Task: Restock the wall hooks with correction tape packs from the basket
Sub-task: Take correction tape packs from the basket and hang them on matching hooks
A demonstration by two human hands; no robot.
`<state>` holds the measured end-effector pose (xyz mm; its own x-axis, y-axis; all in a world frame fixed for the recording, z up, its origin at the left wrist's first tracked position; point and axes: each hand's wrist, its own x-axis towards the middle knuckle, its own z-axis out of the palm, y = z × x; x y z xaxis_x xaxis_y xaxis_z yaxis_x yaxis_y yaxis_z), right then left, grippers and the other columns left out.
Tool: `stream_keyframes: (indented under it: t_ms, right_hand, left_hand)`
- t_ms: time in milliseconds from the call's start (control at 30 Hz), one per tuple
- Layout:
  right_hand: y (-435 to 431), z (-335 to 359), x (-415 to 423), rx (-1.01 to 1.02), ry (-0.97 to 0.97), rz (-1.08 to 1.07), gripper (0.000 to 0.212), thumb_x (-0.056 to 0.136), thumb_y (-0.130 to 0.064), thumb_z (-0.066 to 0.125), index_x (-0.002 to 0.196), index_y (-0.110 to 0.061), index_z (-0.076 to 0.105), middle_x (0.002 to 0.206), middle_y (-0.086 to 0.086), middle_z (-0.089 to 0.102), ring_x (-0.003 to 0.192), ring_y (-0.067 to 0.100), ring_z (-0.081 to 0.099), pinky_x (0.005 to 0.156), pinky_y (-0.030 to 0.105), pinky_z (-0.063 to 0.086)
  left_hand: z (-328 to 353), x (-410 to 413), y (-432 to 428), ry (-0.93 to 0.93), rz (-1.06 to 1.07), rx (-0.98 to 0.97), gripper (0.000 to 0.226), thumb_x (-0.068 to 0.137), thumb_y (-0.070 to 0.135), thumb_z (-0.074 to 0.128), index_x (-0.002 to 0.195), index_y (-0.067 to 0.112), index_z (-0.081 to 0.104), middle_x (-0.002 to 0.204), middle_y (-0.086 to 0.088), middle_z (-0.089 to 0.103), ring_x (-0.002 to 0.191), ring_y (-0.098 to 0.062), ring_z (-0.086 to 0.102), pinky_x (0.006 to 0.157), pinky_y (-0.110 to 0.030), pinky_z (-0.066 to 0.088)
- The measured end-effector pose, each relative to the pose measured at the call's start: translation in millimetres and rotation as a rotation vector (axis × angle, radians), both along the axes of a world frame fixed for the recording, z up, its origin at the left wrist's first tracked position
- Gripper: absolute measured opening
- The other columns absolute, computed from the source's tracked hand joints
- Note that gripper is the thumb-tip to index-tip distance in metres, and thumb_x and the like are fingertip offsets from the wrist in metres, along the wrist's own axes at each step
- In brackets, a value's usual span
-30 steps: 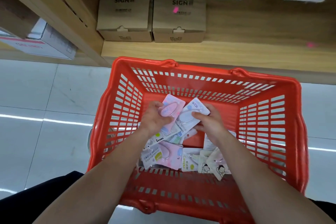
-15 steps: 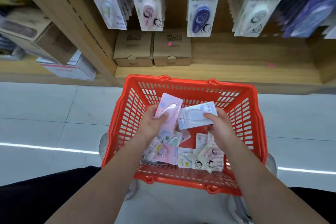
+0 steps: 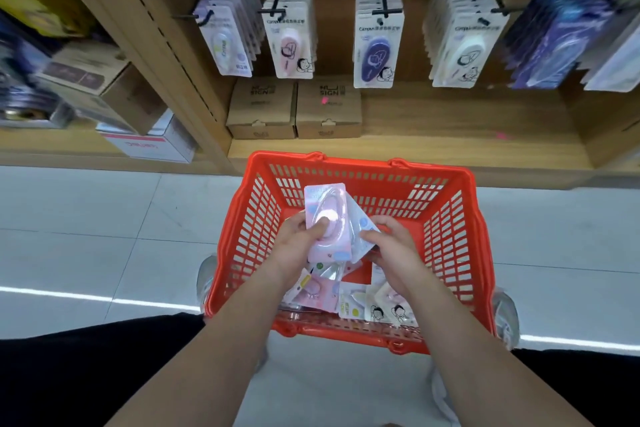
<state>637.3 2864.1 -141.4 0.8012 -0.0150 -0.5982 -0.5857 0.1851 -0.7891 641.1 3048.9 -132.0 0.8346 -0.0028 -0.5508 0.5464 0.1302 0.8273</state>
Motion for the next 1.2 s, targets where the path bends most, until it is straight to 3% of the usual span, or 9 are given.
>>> stream_keyframes:
  t_ms: [167,333,500,600,667,733,833,1033,1200]
  right_hand:
    - [-5,-6,11,-0.038,0.027,-0.04,0.025,0.093,0.007,0.055,0.103,-0.013,0.065,0.1,0.011,0.072,0.076,0.024,0.07,0.059,0.036,0.057]
    - [-22,-14,31,-0.036,0.09,-0.121,0.021,0.096,-0.016,0.063,0.115,-0.012,0.071,0.106,0.012,0.076,0.093,0.03,0.072,0.08,0.043,0.059]
    - [-30,-15,46,-0.101,0.141,0.08,0.076,0.065,-0.066,0.082,0.124,-0.021,0.067,0.125,0.006,0.071,0.113,0.029,0.067,0.104,0.053,0.05]
    - [-27,-10,42,-0.114,0.006,0.263,0.046,0.078,-0.033,0.087,0.113,-0.008,0.069,0.097,0.004,0.075,0.086,0.018,0.07,0.08,0.035,0.052]
    - [-25,-17,38,-0.114,-0.041,0.246,0.033,0.077,-0.013,0.087,0.105,-0.012,0.069,0.089,0.004,0.072,0.081,0.018,0.067,0.072,0.031,0.051]
    - [-22,-23,36,-0.072,-0.03,0.118,0.029,0.08,-0.002,0.082,0.102,-0.016,0.067,0.086,0.002,0.071,0.079,0.019,0.067,0.067,0.028,0.052]
    - [-17,-31,29,-0.021,0.021,0.059,0.028,0.086,-0.002,0.077,0.109,-0.014,0.066,0.089,0.003,0.073,0.076,0.02,0.068,0.061,0.03,0.052]
    - [0,-40,14,-0.045,0.01,0.185,0.032,0.086,-0.001,0.078,0.114,-0.013,0.068,0.103,0.011,0.077,0.088,0.023,0.074,0.073,0.035,0.057]
    - [1,-37,16,-0.122,0.001,0.305,0.023,0.089,-0.005,0.077,0.109,-0.013,0.07,0.092,0.001,0.077,0.08,0.01,0.074,0.072,0.025,0.057]
  left_hand:
    - [-7,16,10,-0.012,0.037,0.085,0.033,0.089,0.018,0.08,0.117,0.011,0.064,0.108,-0.015,0.076,0.092,-0.029,0.075,0.081,-0.048,0.061]
    - [-7,23,21,-0.126,-0.178,0.209,0.025,0.084,0.01,0.083,0.107,0.01,0.074,0.088,0.002,0.077,0.074,-0.007,0.07,0.065,-0.021,0.054]
    - [-14,30,14,-0.174,-0.266,0.258,0.022,0.081,0.013,0.085,0.101,0.021,0.08,0.09,0.017,0.077,0.082,0.001,0.069,0.071,-0.014,0.051]
    - [-22,29,4,-0.184,-0.271,0.305,0.03,0.077,0.017,0.09,0.104,0.018,0.079,0.108,-0.008,0.073,0.097,-0.019,0.069,0.078,-0.027,0.058]
    - [-25,28,-2,-0.173,-0.258,0.366,0.043,0.076,0.025,0.091,0.114,0.02,0.072,0.112,-0.002,0.065,0.102,-0.02,0.065,0.083,-0.032,0.059]
    - [-22,26,-6,-0.11,-0.166,0.396,0.056,0.079,0.027,0.088,0.126,0.018,0.06,0.114,0.005,0.059,0.094,-0.011,0.062,0.075,-0.02,0.057]
    - [-22,25,-10,0.073,-0.031,0.214,0.054,0.086,0.024,0.082,0.131,0.011,0.054,0.118,-0.008,0.066,0.089,-0.013,0.068,0.061,-0.018,0.057]
    - [-28,26,-19,0.084,0.159,0.147,0.039,0.088,0.024,0.081,0.118,0.003,0.07,0.108,-0.014,0.077,0.102,-0.033,0.074,0.086,-0.045,0.061]
    - [-36,22,-24,0.037,-0.123,0.185,0.051,0.082,0.031,0.081,0.124,0.01,0.06,0.104,-0.012,0.074,0.09,-0.026,0.072,0.073,-0.04,0.057]
